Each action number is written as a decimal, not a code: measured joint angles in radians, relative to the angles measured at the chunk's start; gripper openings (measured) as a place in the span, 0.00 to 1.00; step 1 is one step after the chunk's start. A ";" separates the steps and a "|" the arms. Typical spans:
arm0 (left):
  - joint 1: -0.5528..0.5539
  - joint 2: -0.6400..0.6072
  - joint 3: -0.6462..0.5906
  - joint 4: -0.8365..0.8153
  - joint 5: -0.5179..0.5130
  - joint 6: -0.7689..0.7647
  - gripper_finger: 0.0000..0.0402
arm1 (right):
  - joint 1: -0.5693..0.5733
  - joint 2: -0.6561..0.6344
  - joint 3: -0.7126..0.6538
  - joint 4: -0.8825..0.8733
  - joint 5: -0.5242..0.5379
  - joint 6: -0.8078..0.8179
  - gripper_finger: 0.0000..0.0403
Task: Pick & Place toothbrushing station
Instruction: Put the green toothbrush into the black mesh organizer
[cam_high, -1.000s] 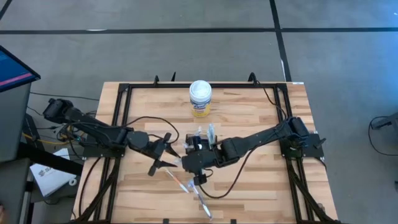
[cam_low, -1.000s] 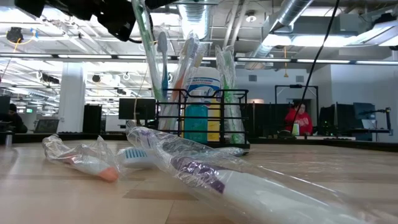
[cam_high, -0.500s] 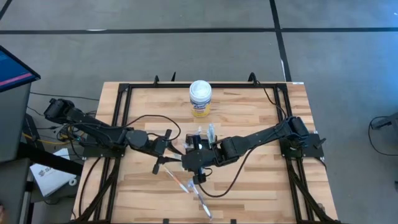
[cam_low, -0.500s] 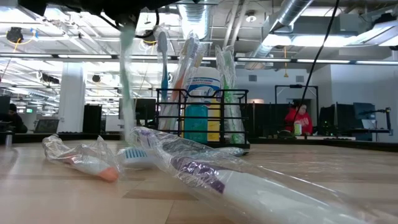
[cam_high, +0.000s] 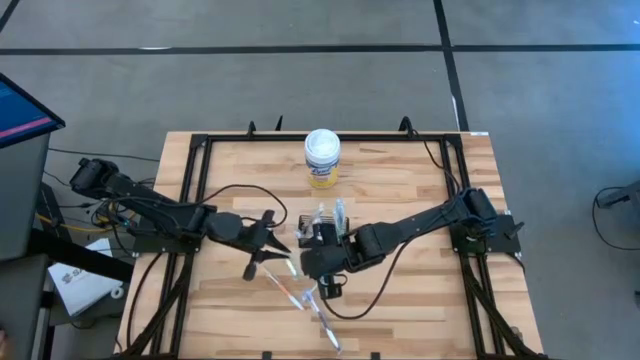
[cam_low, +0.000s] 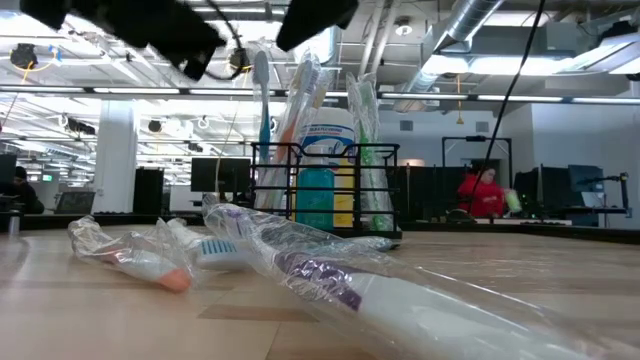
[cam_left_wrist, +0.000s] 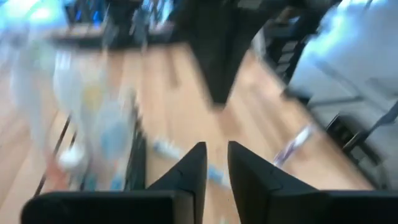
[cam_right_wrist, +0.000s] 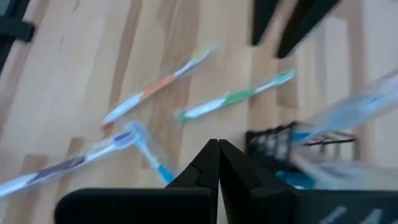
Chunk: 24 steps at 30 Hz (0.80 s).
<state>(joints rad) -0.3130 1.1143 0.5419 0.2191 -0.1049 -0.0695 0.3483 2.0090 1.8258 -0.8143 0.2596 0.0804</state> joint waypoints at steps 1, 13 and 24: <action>0.000 0.000 0.000 -0.034 -0.019 -0.009 0.16 | 0.006 0.000 -0.003 -0.006 -0.004 0.007 0.00; 0.000 0.000 0.000 -0.278 -0.147 -0.018 0.25 | 0.039 0.000 -0.004 -0.069 -0.004 0.011 0.00; 0.080 0.021 -0.001 -0.487 -0.262 -0.152 0.35 | 0.038 0.000 -0.004 -0.076 -0.004 0.025 0.00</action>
<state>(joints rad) -0.2331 1.1356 0.5411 -0.2678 -0.3665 -0.2213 0.3859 2.0090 1.8214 -0.8903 0.2554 0.1055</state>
